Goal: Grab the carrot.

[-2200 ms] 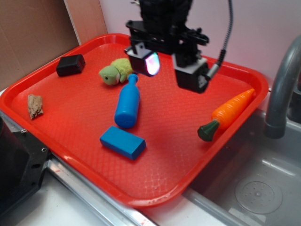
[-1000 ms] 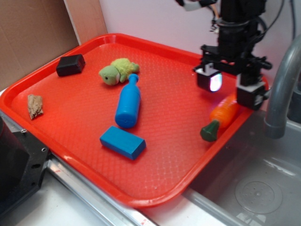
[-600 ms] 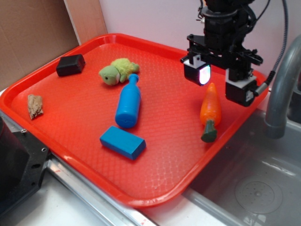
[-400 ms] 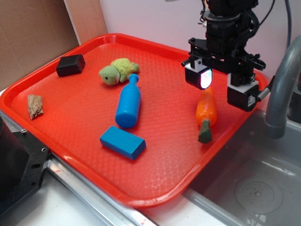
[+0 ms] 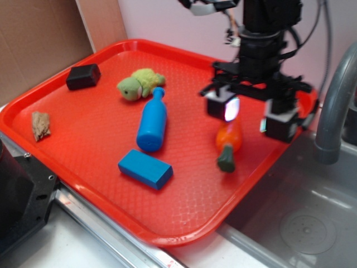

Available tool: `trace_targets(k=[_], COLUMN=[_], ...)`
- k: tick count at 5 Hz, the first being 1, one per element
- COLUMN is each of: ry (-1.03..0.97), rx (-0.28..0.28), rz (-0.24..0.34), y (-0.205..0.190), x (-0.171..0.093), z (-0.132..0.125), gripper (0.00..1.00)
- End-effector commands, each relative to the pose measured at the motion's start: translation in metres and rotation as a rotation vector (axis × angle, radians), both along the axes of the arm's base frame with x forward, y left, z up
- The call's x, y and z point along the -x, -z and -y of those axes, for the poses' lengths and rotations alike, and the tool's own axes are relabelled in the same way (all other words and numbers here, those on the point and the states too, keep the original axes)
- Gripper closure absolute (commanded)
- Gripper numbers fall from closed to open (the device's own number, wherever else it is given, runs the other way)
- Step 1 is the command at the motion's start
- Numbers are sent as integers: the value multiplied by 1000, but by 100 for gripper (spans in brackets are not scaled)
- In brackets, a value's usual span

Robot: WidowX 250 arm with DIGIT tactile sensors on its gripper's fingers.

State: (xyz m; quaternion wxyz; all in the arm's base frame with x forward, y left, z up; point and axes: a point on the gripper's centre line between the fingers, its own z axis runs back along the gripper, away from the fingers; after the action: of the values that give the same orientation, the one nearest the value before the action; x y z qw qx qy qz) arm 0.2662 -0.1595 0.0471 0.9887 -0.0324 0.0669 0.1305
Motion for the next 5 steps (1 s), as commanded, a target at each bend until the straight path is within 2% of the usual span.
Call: trace_targets(k=[1, 2, 3, 4, 5], ry=[-132, -115, -64, 27, 103], rx=[-2, 10, 28, 66, 61], rz=[105, 104, 117, 163, 150], y=[-27, -22, -18, -15, -9], x=[18, 15, 2, -20, -33], z=[-27, -26, -18, -10, -2], gripper=[0, 0, 0, 0, 0])
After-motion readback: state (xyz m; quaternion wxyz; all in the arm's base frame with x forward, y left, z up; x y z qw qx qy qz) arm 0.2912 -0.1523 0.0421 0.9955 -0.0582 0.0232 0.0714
